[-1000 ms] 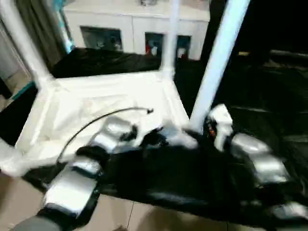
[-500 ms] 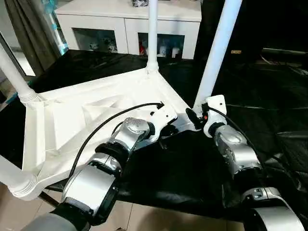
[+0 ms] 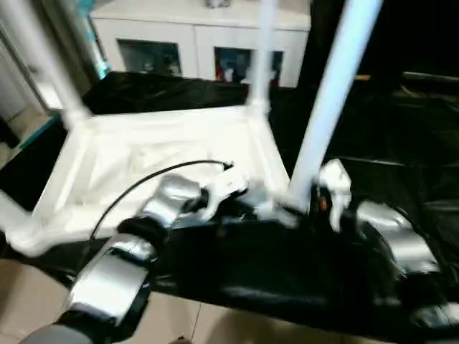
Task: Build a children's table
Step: Rotate leg to tighten
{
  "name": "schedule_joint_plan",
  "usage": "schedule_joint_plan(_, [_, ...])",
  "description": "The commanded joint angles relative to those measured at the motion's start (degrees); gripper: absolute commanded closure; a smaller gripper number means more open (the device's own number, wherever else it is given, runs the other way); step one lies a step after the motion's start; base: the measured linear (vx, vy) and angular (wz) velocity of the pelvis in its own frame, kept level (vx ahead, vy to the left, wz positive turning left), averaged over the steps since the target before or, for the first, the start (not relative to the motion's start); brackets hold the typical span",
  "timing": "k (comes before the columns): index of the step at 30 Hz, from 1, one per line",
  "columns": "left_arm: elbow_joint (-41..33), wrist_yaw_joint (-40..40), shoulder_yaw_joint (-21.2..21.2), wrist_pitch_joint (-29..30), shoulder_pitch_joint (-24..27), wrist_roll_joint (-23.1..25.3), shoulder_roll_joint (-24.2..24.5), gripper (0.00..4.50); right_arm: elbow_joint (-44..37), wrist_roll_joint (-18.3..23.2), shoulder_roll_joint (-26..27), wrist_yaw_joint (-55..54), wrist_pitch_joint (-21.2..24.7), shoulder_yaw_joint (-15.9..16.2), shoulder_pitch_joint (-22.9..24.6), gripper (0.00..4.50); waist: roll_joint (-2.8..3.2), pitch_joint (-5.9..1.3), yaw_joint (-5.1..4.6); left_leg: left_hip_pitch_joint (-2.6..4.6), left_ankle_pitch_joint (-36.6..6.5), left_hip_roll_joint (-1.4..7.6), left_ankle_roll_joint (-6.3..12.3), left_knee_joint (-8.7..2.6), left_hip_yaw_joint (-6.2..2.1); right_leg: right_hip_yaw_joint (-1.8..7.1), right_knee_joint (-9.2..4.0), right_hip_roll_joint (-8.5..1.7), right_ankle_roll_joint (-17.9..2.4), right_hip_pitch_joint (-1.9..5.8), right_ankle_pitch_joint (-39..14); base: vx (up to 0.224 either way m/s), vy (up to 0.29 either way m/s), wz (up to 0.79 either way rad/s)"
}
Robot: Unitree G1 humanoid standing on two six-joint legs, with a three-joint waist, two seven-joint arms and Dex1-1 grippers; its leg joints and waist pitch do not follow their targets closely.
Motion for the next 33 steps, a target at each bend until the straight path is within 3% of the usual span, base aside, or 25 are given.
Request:
schedule_joint_plan(1, [-2.7, -3.8, 0.6, -1.9, 0.0, -3.5, -0.9, 4.50, -2.6, 0.4, -1.5, 3.7, 1.3, 1.0, 0.3, 0.79, -1.08, -3.45, 0.00, 0.25, -7.0, 4.62, 7.00, -3.68, -2.17, 4.07, -4.56, -6.70, -9.2, 2.90, -13.5, 0.000, 0.000, 0.00])
schedule_joint_plan(7, [-4.2, -5.8, 1.1, -1.3, 0.5, -3.8, 0.7, 4.50, -3.5, 1.0, -2.3, 5.2, 1.9, 1.6, 0.7, 1.05, -1.06, -3.62, 0.44, 0.03, -5.3, 4.53, 6.99, -3.55, -2.20, 3.98, -4.39, -6.81, -8.8, 2.91, -12.9, 0.000, 0.000, 0.00])
schedule_joint_plan(15, [-5.1, -6.5, 1.6, -0.7, 1.2, -4.1, 0.9, 4.50, -4.7, 2.3, -1.0, 5.8, 3.4, 1.7, 1.4, 1.64, -1.09, -4.07, 0.52, -0.55, -2.0, 4.58, 8.48, -2.96, -2.24, 3.89, -3.36, -6.71, -9.7, 2.76, -6.1, 0.000, 0.000, 0.00])
schedule_joint_plan(21, [-4.9, -4.2, 1.9, -0.9, 1.2, -3.8, 0.3, 4.50, -4.2, 3.6, 1.6, 2.6, 3.9, 0.2, 2.7, 1.72, -1.00, -3.92, 0.52, -0.46, -3.6, 4.58, 7.76, -3.12, -2.26, 3.76, -3.80, -6.67, -9.0, 2.67, -9.8, 0.000, 0.000, 0.00])
schedule_joint_plan(25, [-2.3, 4.7, 2.1, -2.3, 0.1, -1.4, -0.8, 4.50, 0.5, 1.2, 5.7, -7.6, 2.1, -2.0, 2.0, 1.72, -0.85, -3.82, 0.04, -0.29, -5.0, 4.38, 5.82, -3.27, -2.28, 3.76, -4.29, -6.73, -8.4, 2.42, -12.6, 0.000, 0.000, 0.00])
schedule_joint_plan(26, [-0.4, 11.6, 2.1, -1.9, -0.9, 0.3, -1.8, 4.50, 4.9, -0.9, 8.3, -16.0, 1.3, -3.7, 0.5, 1.73, -0.90, -3.76, -0.32, -0.45, -5.3, 4.21, 5.14, -3.35, -2.34, 3.68, -4.38, -6.70, -8.3, 2.61, -13.5, 0.000, 0.000, 0.00])
schedule_joint_plan(28, [1.0, 15.9, 2.2, -0.6, -1.7, 1.1, -2.9, 4.50, 8.2, -1.4, 10.5, -22.1, 1.3, -5.3, -0.9, 1.73, -0.85, -3.74, -0.92, -0.29, -5.7, 4.11, 4.28, -3.46, -2.44, 3.65, -4.54, -6.63, -8.3, 2.67, -14.2, 0.000, 0.000, 0.00])
schedule_joint_plan(33, [3.5, 28.3, 3.7, 3.0, -4.0, 0.7, -9.4, 4.50, 16.7, -0.7, 18.1, -40.8, 1.8, -10.3, -6.2, 1.73, -0.77, -3.80, -1.72, -0.27, -5.0, 3.92, 3.99, -3.41, -2.40, 3.91, -4.46, -6.66, -9.3, 2.82, -12.8, 0.000, 0.000, 0.00])
